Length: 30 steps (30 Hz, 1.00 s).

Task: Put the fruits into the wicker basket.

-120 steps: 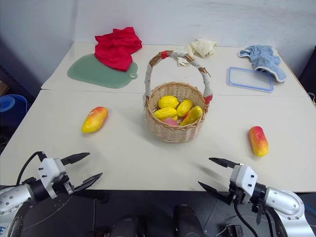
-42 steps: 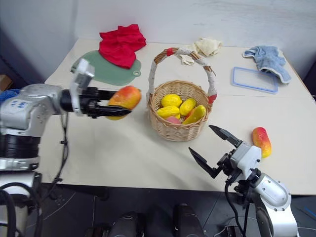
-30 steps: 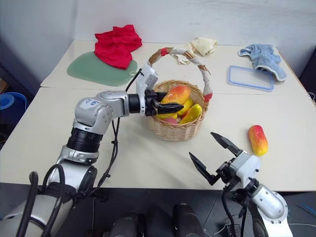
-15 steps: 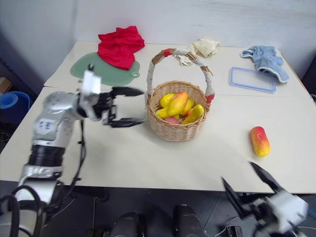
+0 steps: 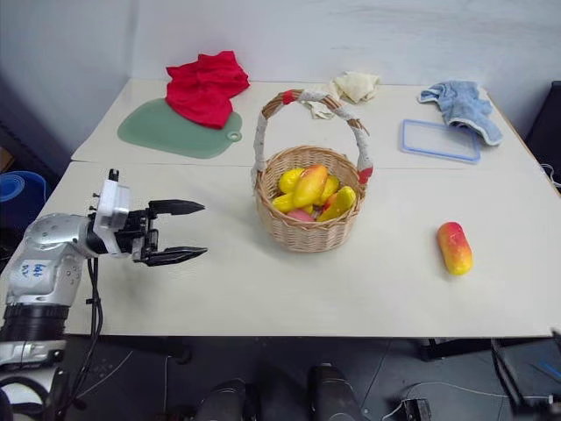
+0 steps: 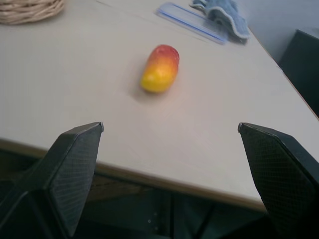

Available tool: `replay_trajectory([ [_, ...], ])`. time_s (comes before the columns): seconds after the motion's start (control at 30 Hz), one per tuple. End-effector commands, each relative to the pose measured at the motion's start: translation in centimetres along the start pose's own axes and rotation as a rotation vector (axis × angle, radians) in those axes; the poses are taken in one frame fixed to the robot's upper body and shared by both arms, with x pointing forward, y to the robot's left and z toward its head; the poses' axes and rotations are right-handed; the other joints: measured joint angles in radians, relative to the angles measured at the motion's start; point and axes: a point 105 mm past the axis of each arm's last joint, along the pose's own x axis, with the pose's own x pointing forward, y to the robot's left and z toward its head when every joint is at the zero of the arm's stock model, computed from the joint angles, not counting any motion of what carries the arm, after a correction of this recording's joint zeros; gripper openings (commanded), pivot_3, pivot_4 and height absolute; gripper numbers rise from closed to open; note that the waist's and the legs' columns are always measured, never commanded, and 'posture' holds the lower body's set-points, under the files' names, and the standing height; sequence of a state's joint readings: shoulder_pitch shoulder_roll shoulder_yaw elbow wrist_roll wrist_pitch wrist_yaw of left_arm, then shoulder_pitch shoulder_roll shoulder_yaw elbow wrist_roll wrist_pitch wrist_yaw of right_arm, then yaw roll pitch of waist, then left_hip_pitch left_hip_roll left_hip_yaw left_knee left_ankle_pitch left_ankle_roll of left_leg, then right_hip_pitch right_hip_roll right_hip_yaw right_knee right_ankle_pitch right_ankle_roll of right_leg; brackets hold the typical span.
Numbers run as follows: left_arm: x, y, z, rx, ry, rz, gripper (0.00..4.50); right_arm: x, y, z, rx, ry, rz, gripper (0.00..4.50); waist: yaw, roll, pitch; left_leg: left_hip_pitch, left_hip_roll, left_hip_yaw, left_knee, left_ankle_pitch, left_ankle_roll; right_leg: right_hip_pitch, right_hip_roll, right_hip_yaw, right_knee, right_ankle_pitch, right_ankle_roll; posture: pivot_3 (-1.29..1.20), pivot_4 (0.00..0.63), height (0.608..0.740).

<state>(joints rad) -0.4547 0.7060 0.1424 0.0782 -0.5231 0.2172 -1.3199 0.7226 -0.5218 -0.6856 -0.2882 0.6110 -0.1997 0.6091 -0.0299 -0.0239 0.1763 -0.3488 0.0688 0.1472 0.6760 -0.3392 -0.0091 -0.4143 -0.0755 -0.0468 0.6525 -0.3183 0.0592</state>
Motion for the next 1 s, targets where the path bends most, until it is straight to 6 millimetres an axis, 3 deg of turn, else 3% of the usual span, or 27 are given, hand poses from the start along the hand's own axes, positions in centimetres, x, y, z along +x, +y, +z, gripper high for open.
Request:
replay_trajectory([
  [0.03, 1.2, -0.6, 2.1, 0.048, -0.068, -0.02, 4.47, 3.5, -1.8, 3.2, 0.049, 0.046, -0.011, 4.5, 0.004, 0.003, -0.001, 0.0, -0.001, 0.0, 0.0, 0.001, 0.001, 0.0, -0.001, 0.0, 0.0, 0.0, 0.0, 0.0, 0.15, 0.74],
  [0.13, 2.6, -1.7, 2.7, 0.056, -0.102, -0.042, 4.47, 7.9, -2.7, 6.3, 0.099, 0.096, 0.06, 4.5, 0.007, 0.004, -0.001, -0.001, -0.003, -0.001, -0.001, 0.002, 0.001, 0.0, 0.0, 0.0, 0.0, 0.0, 0.001, 0.0, 0.15, 0.74],
  [0.27, 2.8, -2.7, 2.9, 0.018, -0.091, -0.04, 4.47, 11.2, -2.9, 7.7, 0.114, 0.261, 0.132, 4.5, 0.006, 0.006, 0.0, -0.003, -0.003, -0.002, -0.002, 0.003, 0.003, 0.0, 0.001, 0.0, -0.003, 0.001, 0.003, 0.0, 0.15, 0.74],
  [0.4, 2.9, -3.0, 3.3, 0.012, -0.095, -0.035, 4.47, 13.6, -3.6, 6.3, 0.115, 0.56, 0.112, 4.5, 0.005, 0.006, 0.001, -0.005, -0.001, -0.003, -0.002, 0.005, 0.002, -0.001, 0.004, 0.0, -0.006, 0.001, 0.003, 0.0, 0.15, 0.74],
  [0.6, 3.0, -3.0, 3.4, -0.002, -0.109, -0.026, 4.47, 16.6, -3.4, 3.7, 0.268, 0.7, 0.113, 4.5, 0.002, 0.006, 0.001, -0.01, -0.003, -0.001, 0.0, 0.004, 0.004, -0.004, 0.003, 0.0, -0.01, 0.003, 0.006, 0.0, 0.15, 0.74],
  [0.77, 2.7, -3.4, 2.9, -0.025, -0.101, -0.029, 4.47, 16.2, -2.0, 0.2, 0.296, 0.858, 0.17, 4.5, 0.005, 0.007, 0.001, -0.015, -0.002, 0.0, 0.002, 0.004, 0.004, -0.009, 0.002, -0.001, -0.009, 0.003, 0.007, 0.0, 0.15, 0.74],
  [0.83, 2.7, -3.5, 3.0, -0.024, -0.099, -0.029, 4.47, 16.3, -2.1, -0.6, 0.3, 0.879, 0.163, 4.5, 0.004, 0.007, 0.001, -0.022, -0.002, 0.0, 0.006, 0.005, 0.004, -0.017, 0.002, -0.001, -0.004, 0.003, 0.007, 0.0, 0.15, 0.74],
  [0.97, 2.2, -2.8, 3.6, -0.04, -0.13, 0.025, 4.47, 16.3, -1.7, -1.4, 0.302, 0.9, 0.199, 4.5, 0.003, 0.007, 0.001, -0.021, -0.003, 0.0, 0.007, 0.005, 0.004, -0.015, 0.002, 0.0, -0.004, 0.004, 0.007, 0.0, 0.15, 0.74],
  [1.0, 2.1, -3.0, 3.6, -0.042, -0.126, 0.021, 4.49, 16.5, -1.8, -1.2, 0.298, 0.881, 0.202, 4.32, 0.003, 0.007, 0.001, -0.021, -0.002, 0.0, 0.007, 0.005, 0.004, -0.015, 0.002, 0.0, -0.004, 0.004, 0.007, 0.0, 0.15, 0.74],
])
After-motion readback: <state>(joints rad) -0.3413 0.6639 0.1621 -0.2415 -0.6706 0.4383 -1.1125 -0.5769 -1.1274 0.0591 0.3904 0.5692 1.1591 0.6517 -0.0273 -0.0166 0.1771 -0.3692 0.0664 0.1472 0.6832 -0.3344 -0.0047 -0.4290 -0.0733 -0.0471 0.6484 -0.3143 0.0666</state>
